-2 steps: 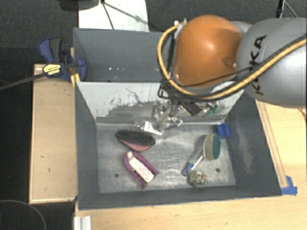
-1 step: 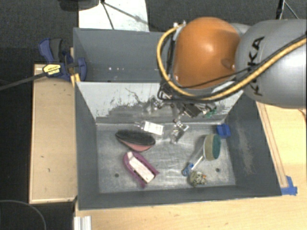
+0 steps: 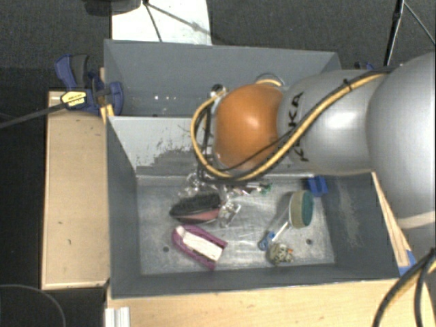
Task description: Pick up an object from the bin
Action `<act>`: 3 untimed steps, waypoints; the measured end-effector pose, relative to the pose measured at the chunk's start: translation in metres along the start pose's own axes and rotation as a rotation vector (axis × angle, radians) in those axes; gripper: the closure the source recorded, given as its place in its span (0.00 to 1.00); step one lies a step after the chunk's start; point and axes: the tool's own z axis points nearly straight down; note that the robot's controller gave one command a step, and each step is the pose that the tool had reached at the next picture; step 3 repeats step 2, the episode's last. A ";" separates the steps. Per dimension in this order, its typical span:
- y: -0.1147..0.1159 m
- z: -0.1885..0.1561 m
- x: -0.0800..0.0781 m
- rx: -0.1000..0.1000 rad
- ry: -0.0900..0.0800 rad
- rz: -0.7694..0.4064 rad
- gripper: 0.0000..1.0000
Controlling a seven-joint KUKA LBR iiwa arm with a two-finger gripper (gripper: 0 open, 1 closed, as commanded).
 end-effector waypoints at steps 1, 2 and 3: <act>-0.001 0.001 0.000 0.001 0.000 0.003 1.00; -0.016 -0.116 -0.001 0.001 0.001 0.006 1.00; -0.016 -0.116 -0.001 0.001 0.001 0.006 1.00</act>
Offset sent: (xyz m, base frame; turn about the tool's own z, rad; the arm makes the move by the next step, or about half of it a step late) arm 0.0000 0.0000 0.0000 0.0000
